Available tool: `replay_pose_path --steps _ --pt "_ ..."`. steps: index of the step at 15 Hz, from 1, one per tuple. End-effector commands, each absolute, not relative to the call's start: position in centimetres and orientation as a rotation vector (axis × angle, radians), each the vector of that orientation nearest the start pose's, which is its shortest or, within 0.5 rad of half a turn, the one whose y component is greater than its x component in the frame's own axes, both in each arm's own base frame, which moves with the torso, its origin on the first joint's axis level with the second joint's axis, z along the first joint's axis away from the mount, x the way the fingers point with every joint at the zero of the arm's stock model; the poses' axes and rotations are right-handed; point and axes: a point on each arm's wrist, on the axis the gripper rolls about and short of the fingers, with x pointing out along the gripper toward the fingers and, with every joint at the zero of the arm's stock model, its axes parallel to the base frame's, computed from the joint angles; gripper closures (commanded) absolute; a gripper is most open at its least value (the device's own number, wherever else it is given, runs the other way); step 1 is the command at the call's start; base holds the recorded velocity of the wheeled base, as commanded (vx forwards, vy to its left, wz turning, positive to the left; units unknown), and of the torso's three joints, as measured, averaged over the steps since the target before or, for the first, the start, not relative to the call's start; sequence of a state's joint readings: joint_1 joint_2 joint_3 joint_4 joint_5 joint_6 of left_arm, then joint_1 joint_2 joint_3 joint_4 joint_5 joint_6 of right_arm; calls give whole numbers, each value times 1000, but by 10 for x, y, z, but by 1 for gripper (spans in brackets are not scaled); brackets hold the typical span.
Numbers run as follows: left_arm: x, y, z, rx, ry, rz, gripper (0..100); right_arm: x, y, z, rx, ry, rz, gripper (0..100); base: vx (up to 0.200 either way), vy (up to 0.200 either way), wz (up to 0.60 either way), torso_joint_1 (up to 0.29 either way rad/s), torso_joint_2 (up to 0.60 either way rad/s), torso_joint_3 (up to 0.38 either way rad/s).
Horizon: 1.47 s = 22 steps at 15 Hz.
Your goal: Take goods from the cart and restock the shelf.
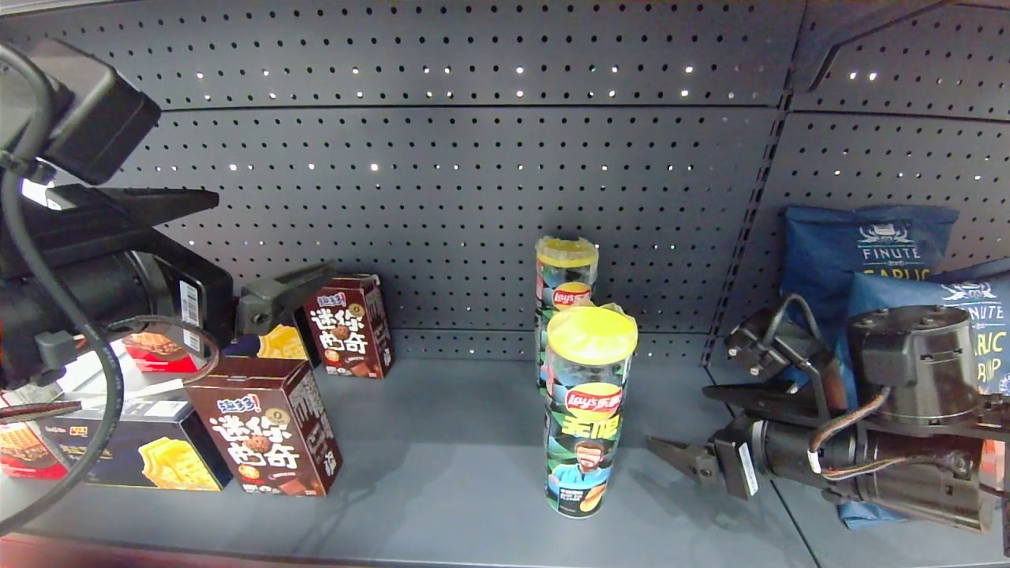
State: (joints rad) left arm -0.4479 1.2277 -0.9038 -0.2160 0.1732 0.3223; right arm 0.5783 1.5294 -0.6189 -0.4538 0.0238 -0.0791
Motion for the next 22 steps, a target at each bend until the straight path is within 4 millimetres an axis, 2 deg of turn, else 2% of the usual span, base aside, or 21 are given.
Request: replay_pose_path --steps 1,9,22 --pt "175 -80 286 355 65 -290 0 211 139 159 -208 439 612 0 0 0 0 0 0 0" --pt "176 -80 287 334 63 -290 0 219 147 151 -219 465 621 0 0 0 0 0 0 0" --pt "176 -80 287 333 66 -290 0 219 161 144 -236 484 662 0 0 0 0 0 0 0"
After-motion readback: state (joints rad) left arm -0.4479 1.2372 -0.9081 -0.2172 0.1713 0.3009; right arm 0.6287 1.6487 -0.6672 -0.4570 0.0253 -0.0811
